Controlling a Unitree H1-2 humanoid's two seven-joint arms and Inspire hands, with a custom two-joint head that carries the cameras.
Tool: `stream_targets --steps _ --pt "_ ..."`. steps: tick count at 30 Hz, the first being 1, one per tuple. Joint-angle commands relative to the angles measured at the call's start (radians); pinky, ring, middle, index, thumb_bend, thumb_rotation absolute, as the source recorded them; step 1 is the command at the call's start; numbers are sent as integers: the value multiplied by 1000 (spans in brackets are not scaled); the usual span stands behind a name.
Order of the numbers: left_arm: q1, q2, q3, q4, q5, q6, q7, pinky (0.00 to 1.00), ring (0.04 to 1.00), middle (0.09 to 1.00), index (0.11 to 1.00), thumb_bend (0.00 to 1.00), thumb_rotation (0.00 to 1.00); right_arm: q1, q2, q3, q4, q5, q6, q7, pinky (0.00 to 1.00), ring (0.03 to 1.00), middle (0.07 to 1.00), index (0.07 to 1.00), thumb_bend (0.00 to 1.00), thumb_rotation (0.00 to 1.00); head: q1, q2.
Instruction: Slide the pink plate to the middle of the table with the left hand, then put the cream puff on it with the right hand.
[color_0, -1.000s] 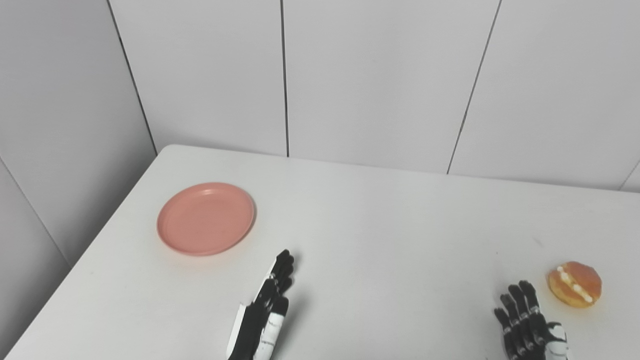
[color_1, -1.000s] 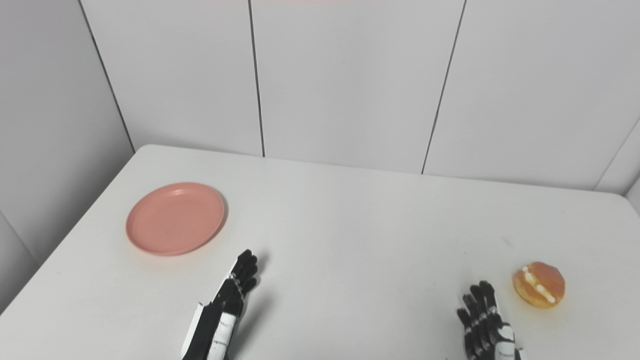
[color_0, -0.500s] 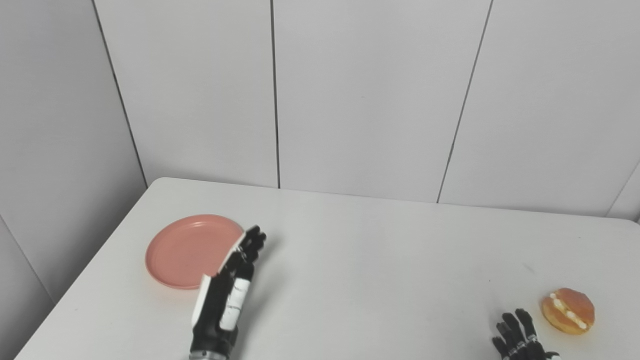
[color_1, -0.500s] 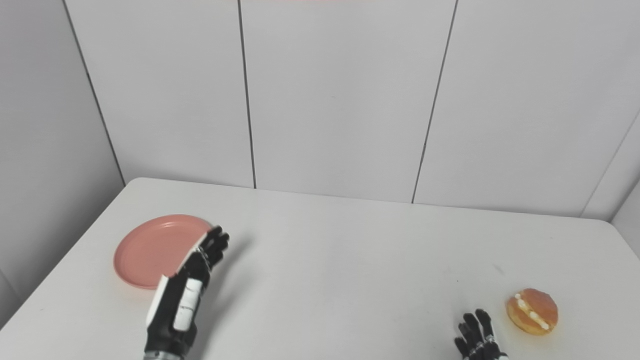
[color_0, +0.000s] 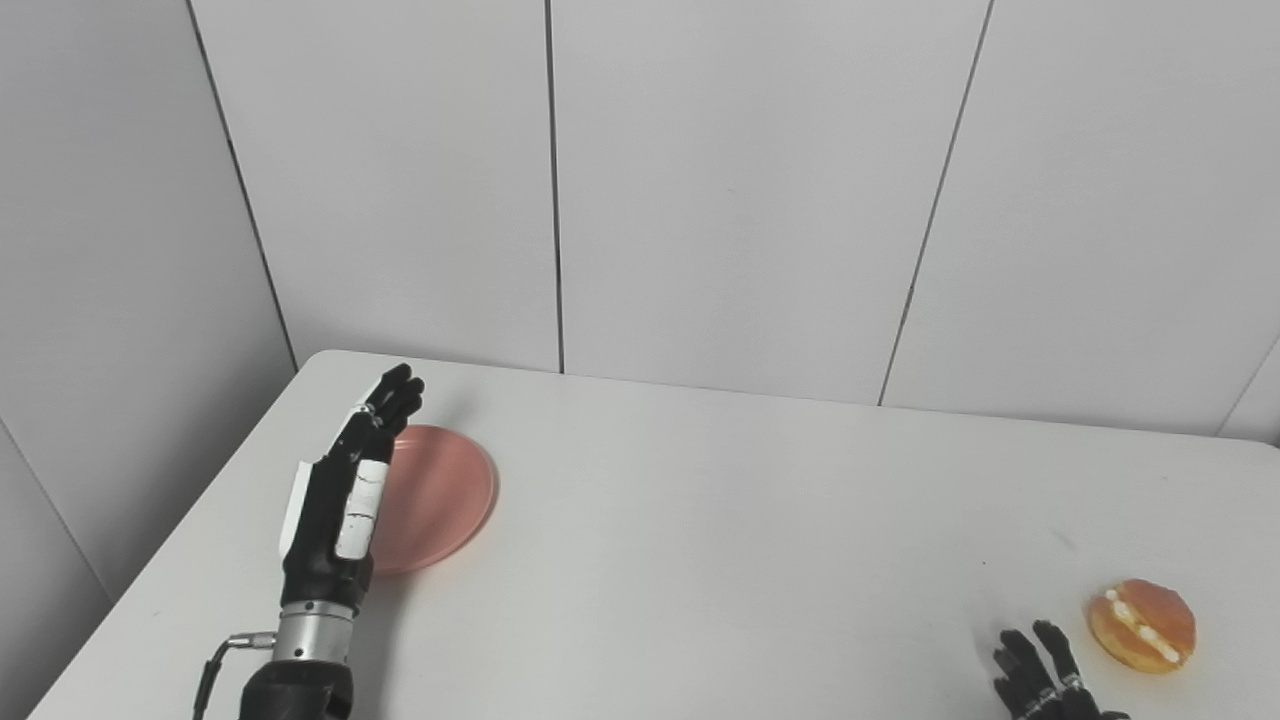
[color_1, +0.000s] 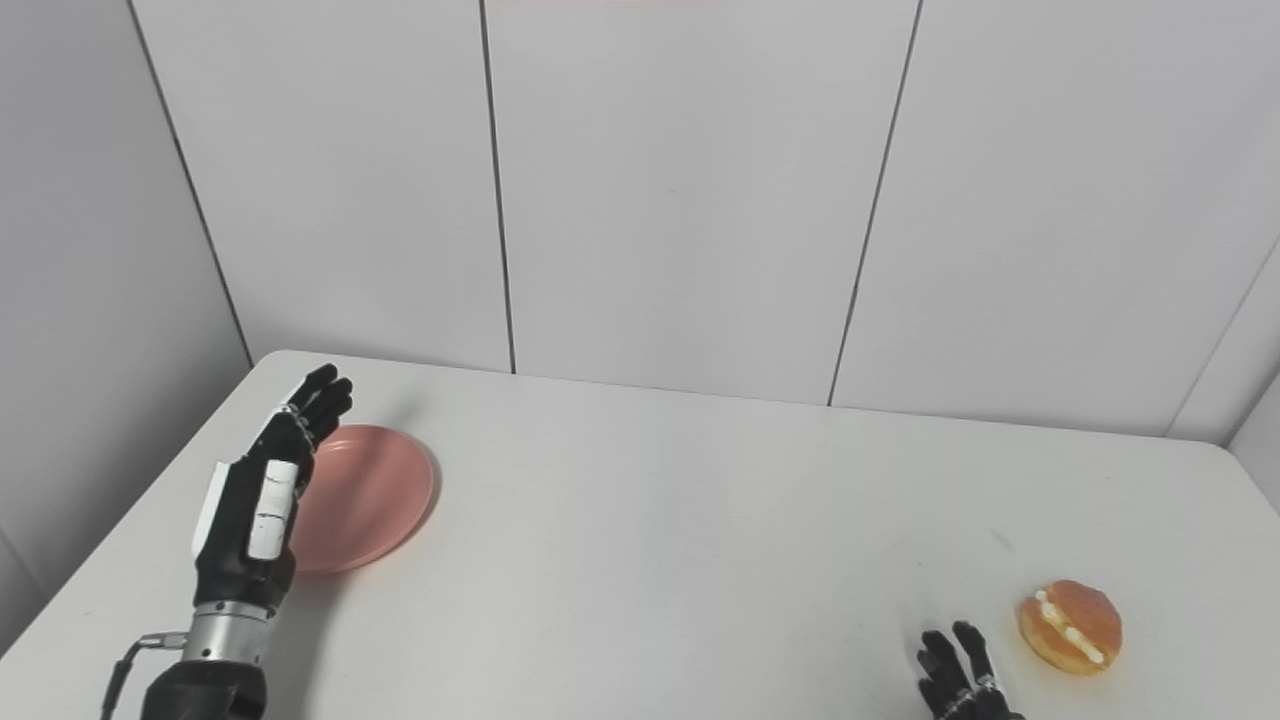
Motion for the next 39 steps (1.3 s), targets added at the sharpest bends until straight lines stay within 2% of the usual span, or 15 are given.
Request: stream_targets --steps 1,8,12,20,26,30,34,39 --pt "-52 30 14 -34 16 -2 18 920 864 853 820 899 970 14 21 19 114 -9 47 -16 1000 939 897 958 841 1000 0 1" --pt "-124 122 76 77 -7 -48 14 887 857 861 824 866 941 13 19 24 112 -18 53 -19 996 938 903 968 852 1000 -2 4" --pt "-160 171 99 177 -25 -81 6 868 857 859 838 856 911 14 21 22 112 -17 56 -19 985 940 908 975 847 1000 -2 4" --pt "-223 239 117 380 -14 -126 27 876 861 857 837 811 918 13 18 24 114 -19 54 -15 987 930 894 982 840 1000 -4 6" --pt "-254 257 119 495 19 -135 74 907 890 889 840 763 942 15 19 28 111 -28 53 -17 990 929 885 982 846 1000 -9 9" --pt "-275 256 130 604 -50 -174 42 907 893 882 831 766 884 16 19 29 108 -30 53 -17 986 925 880 981 846 1000 -10 10" --pt "-278 249 130 658 -99 -168 13 932 916 899 862 783 901 18 19 30 102 -32 59 -19 980 926 886 982 848 1000 -12 13" --pt "-304 253 114 789 -107 -238 -8 910 891 889 858 852 888 21 16 32 97 -32 59 -16 986 931 885 986 836 1000 -17 18"
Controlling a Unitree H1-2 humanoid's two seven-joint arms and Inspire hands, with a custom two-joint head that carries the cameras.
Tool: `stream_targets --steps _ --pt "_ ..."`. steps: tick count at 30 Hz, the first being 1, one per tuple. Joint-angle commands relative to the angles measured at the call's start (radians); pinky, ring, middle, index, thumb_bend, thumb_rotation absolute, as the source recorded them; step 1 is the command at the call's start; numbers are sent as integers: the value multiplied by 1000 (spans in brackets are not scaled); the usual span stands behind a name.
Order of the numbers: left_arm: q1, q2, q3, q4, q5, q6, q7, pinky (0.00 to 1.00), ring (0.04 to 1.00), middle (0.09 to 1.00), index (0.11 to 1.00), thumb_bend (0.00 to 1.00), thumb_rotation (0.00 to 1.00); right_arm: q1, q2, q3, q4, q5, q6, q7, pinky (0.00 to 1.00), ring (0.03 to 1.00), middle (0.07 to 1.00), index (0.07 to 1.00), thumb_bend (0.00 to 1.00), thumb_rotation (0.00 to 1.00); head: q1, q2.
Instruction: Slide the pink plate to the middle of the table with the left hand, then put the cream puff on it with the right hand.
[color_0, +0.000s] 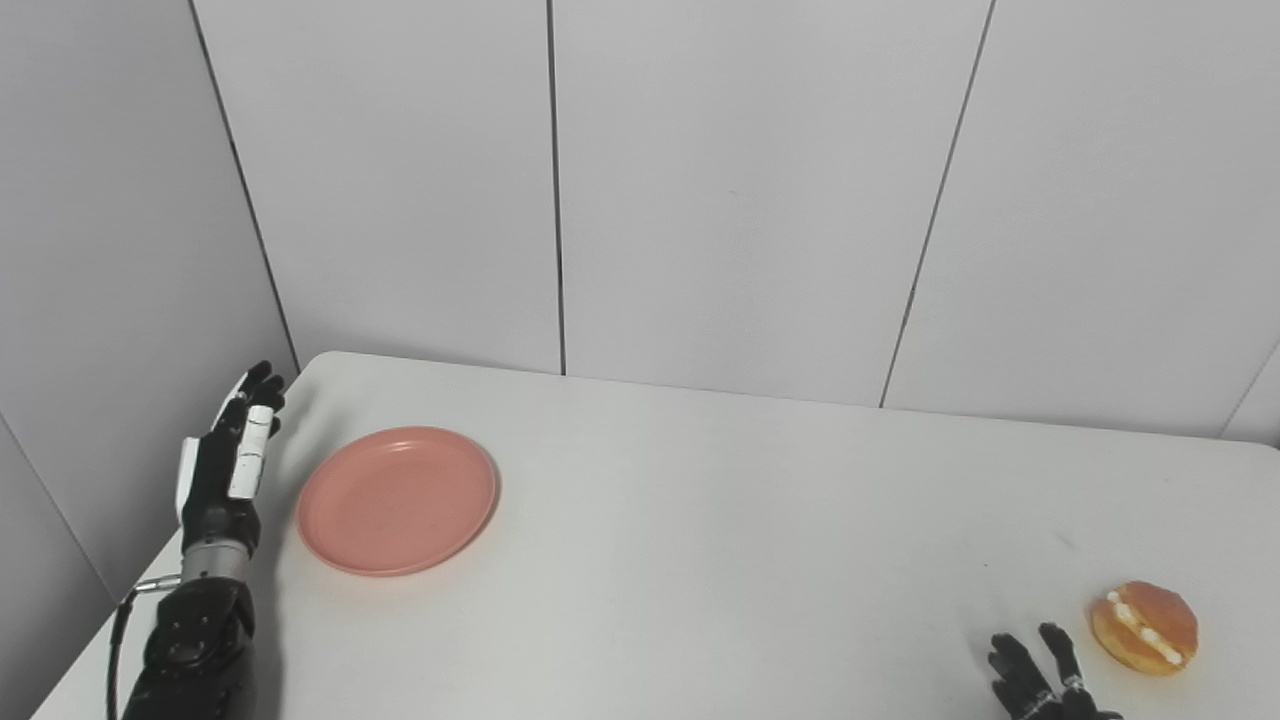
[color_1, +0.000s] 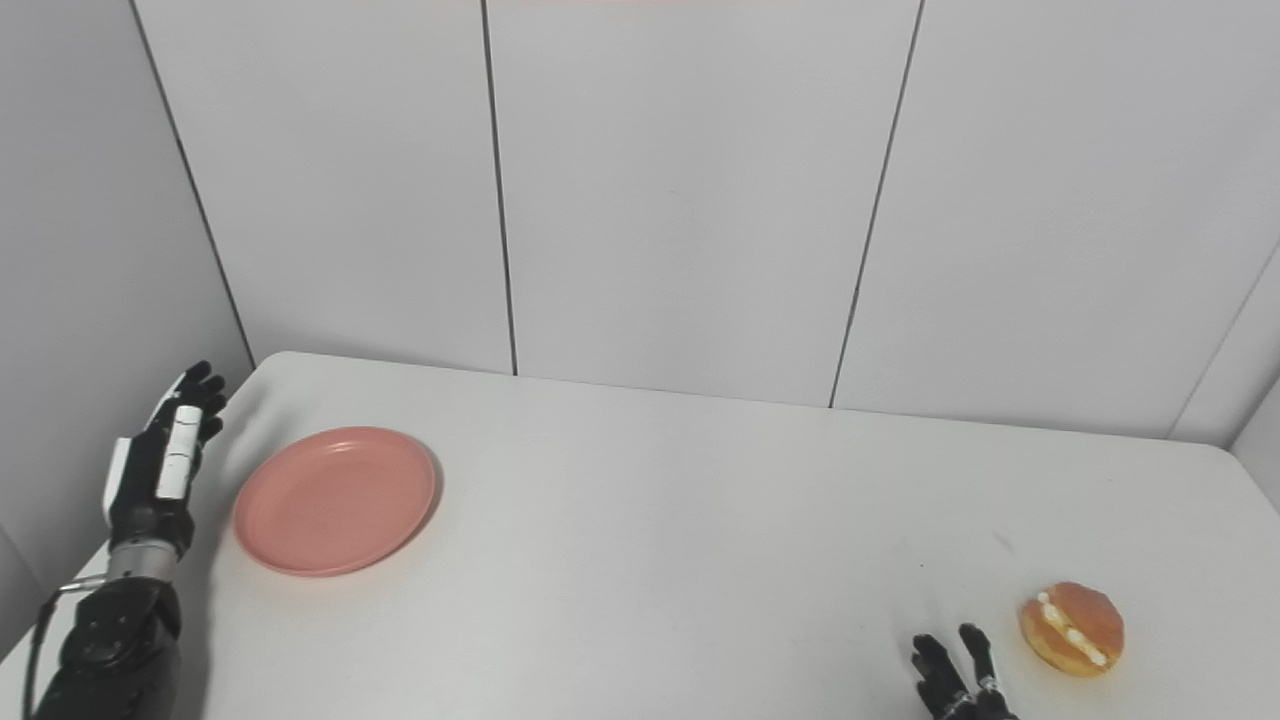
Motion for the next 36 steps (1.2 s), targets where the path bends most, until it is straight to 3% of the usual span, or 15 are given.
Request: stream_targets --steps 1,5,12,16,24,31,36 --pt "-57 33 -4 25 -5 -68 -13 887 876 874 843 882 875 21 16 24 93 -2 60 -8 989 932 883 986 832 1000 -2 5" --pt "-80 23 -15 100 -18 -90 -43 849 865 863 827 928 869 24 15 25 89 1 59 -5 985 928 877 985 829 1000 -3 7" --pt "-70 2 -34 108 -12 -63 -48 916 908 903 857 774 893 31 15 25 76 2 67 -10 970 914 864 976 837 1000 -7 16" --pt "-76 -2 -40 132 -29 -62 -70 941 925 917 866 748 893 32 14 28 72 -2 71 -11 971 919 867 983 834 1000 -11 19" --pt "-79 -3 -67 158 -31 -53 -100 924 915 919 874 785 910 32 13 35 69 -2 69 -15 954 907 863 980 826 1000 -16 22" --pt "-34 -23 -87 36 -36 50 -109 899 905 903 853 742 937 35 14 42 60 -2 73 -18 939 903 862 985 825 1000 -23 28" --pt "-4 -41 -108 -31 -27 89 -106 857 877 887 842 786 914 37 12 45 56 -4 76 -19 948 908 866 985 820 1000 -27 31"
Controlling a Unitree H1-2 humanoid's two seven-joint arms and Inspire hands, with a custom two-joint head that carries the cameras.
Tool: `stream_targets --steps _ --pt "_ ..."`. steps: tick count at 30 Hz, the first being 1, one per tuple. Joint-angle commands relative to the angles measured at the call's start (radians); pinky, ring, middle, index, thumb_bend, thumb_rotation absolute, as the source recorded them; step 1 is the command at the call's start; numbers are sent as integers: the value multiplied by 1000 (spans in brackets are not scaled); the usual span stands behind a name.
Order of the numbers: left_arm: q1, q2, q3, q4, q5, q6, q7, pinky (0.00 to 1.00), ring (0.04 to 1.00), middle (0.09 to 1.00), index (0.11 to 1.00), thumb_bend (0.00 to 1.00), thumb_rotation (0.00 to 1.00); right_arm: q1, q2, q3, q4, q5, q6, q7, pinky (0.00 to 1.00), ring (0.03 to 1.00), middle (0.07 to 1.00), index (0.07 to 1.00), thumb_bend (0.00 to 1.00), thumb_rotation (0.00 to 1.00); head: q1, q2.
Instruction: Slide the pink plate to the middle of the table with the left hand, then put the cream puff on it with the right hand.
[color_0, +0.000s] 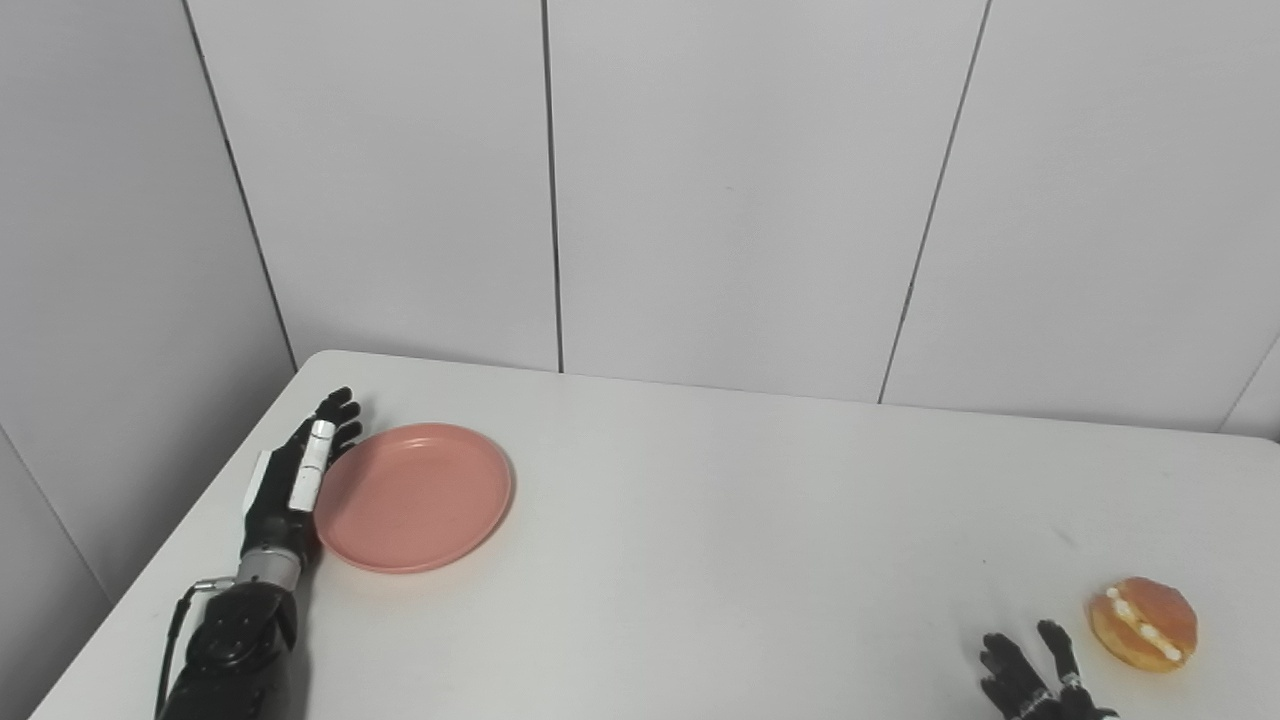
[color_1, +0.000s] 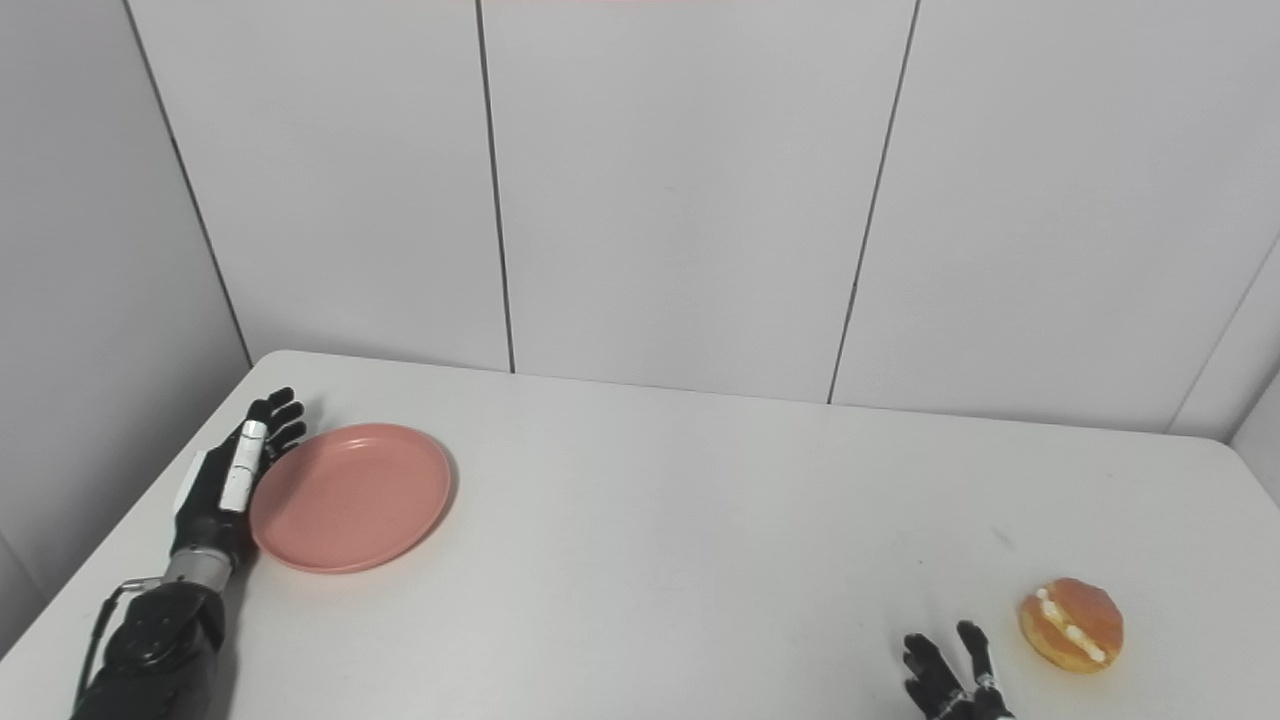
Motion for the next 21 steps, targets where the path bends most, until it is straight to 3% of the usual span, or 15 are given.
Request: stream_targets --steps 1,14,21 --pt "7 -11 -10 -35 4 22 -8 857 878 886 840 801 909 26 21 30 71 -1 76 -5 951 908 866 983 822 1000 0 1" --pt "33 -70 -52 -117 15 99 -12 856 880 889 840 844 905 29 22 43 63 -6 85 -10 927 905 870 989 824 1000 -17 9" --pt "31 -87 -88 -135 34 109 -10 843 872 881 843 795 926 28 25 54 57 -7 91 -21 917 900 862 985 819 1000 -26 10"
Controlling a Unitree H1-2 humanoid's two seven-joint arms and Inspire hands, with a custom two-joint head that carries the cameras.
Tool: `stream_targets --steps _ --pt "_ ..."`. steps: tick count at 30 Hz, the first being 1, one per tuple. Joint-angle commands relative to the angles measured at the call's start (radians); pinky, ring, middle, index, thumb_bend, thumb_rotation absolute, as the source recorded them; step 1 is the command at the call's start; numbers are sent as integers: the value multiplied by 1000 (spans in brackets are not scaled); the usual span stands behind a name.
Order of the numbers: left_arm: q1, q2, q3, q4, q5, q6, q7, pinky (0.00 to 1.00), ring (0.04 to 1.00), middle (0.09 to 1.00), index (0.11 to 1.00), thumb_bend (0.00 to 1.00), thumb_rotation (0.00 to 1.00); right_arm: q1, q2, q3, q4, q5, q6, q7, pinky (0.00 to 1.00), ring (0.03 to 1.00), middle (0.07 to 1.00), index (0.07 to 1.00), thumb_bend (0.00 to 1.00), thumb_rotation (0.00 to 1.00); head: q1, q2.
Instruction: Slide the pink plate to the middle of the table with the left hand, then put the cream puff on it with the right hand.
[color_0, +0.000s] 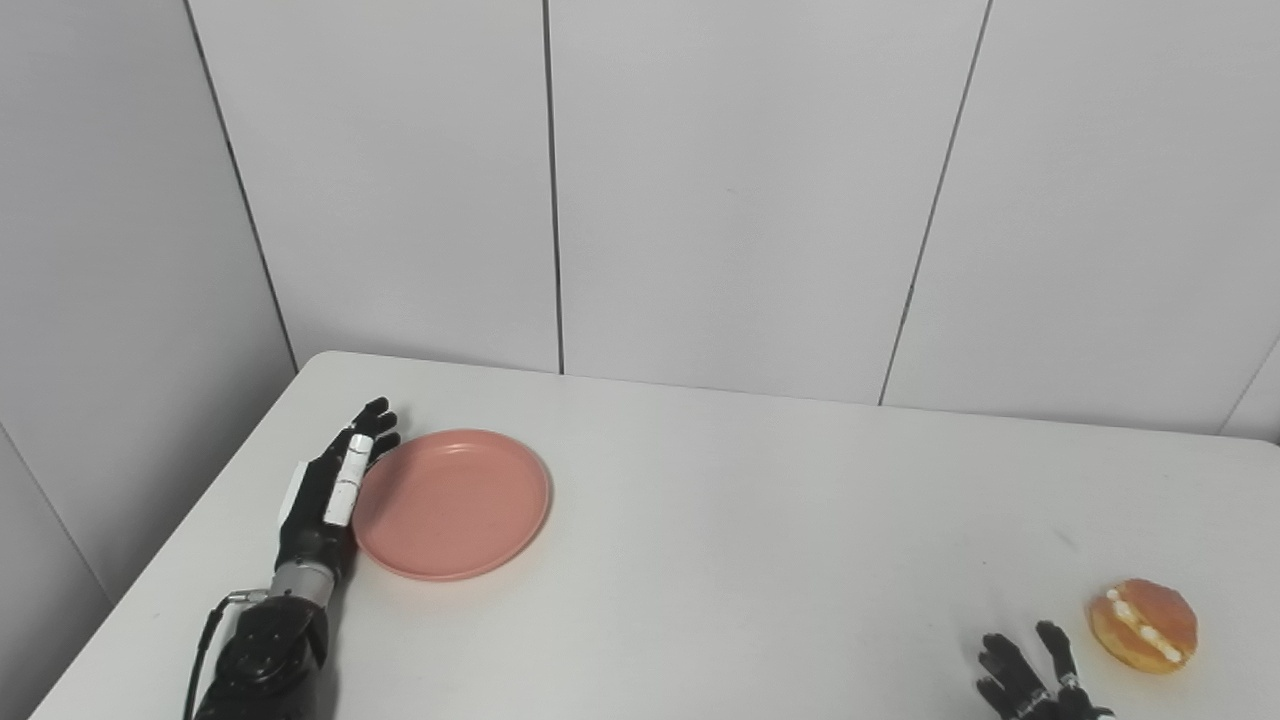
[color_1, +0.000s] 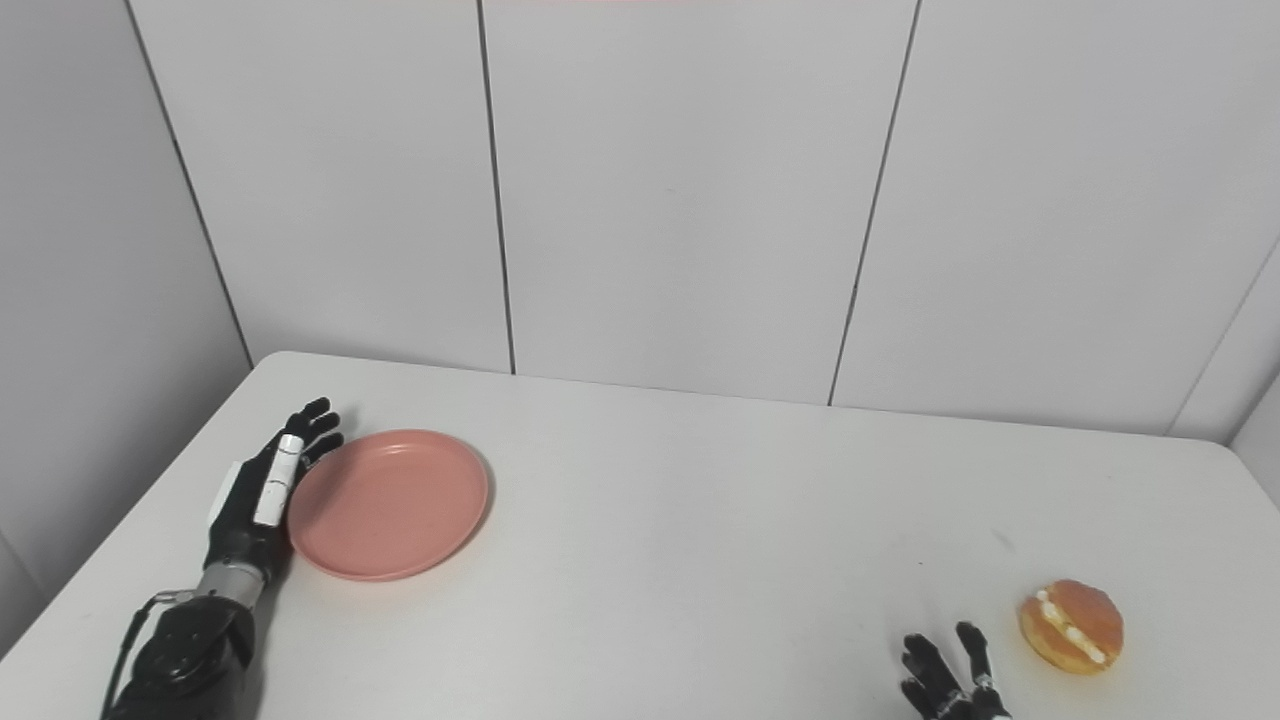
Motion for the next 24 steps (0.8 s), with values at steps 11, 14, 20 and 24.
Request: stream_targets --steps 11,14,20,24 --pt "-51 -70 -71 7 45 52 5 817 850 861 821 779 914 23 36 48 60 -2 95 -10 893 879 842 968 800 1000 -12 2" --pt "-56 -87 -82 -1 52 70 16 816 856 866 822 786 912 24 33 52 60 -3 94 -10 886 874 840 970 797 1000 -15 3" --pt "-67 -114 -110 0 66 71 11 828 865 871 829 763 934 27 32 63 51 -8 96 -17 882 877 851 978 783 1000 -26 10" --pt "-75 -130 -121 10 63 62 9 838 864 869 827 763 932 26 30 68 50 -9 97 -21 868 872 851 976 779 1000 -27 12"
